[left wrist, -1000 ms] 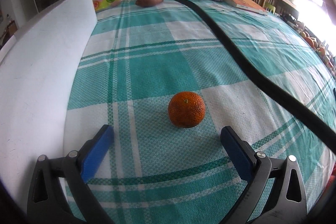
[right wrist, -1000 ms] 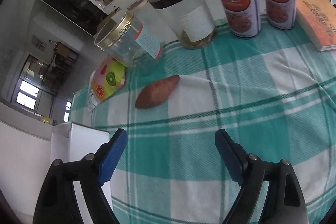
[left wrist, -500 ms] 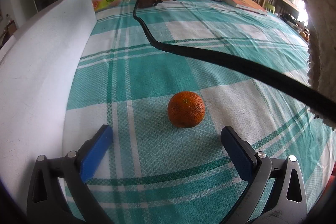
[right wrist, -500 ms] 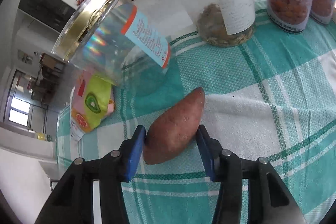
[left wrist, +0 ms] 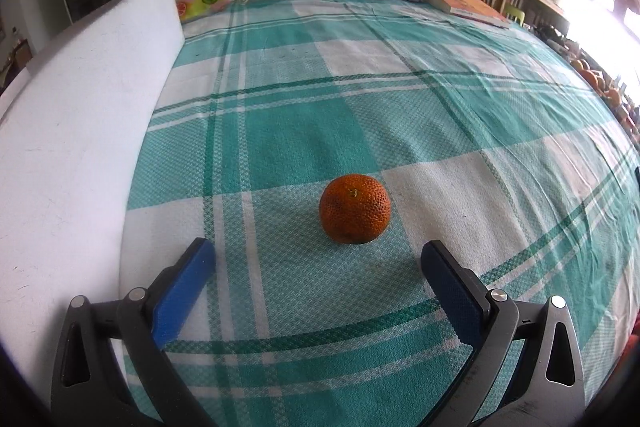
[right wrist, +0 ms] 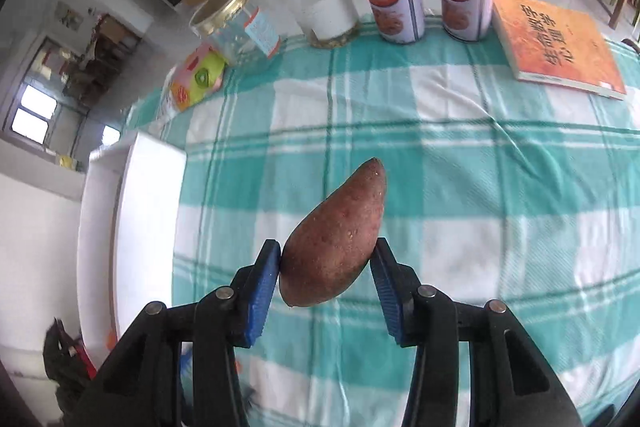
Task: Organize fruits
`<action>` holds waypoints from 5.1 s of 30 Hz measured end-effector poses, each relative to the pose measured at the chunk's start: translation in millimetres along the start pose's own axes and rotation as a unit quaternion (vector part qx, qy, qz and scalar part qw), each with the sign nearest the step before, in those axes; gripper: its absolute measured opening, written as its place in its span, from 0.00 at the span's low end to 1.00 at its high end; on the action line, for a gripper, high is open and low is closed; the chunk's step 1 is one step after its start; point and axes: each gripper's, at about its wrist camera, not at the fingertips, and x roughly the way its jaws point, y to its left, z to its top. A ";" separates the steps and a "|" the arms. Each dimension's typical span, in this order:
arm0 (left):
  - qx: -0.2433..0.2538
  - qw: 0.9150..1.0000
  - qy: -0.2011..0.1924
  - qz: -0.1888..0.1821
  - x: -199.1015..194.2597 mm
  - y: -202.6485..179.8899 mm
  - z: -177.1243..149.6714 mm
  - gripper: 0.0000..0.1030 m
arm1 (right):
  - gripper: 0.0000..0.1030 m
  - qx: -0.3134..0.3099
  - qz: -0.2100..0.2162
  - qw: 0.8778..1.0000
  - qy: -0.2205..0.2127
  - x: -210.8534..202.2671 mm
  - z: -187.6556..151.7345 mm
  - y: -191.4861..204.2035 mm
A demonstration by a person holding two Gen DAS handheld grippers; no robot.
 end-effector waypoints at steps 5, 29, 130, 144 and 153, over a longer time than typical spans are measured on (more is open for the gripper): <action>0.000 1.000 0.000 0.000 0.0 -0.2 0.0 1.00 | 0.46 -0.071 -0.106 0.986 0.108 25.4 -116.5 -22.0; 0.000 1.000 0.000 -0.002 -0.2 -0.3 -0.2 1.00 | 1.00 0.067 -0.181 0.958 -0.211 73.4 -272.5 2.2; -0.174 0.983 -0.053 -0.018 -171.5 204.3 -11.2 0.29 | 0.40 -0.038 0.283 0.952 -0.106 20.8 -185.2 240.7; -0.156 0.982 -0.055 0.095 -179.3 221.8 -29.0 0.92 | 0.67 -0.139 0.126 0.969 -0.158 18.2 -190.5 314.7; -0.131 0.980 -0.057 0.137 -233.6 190.9 -33.3 0.97 | 1.00 -0.167 0.018 0.973 -0.158 -15.4 -235.6 331.4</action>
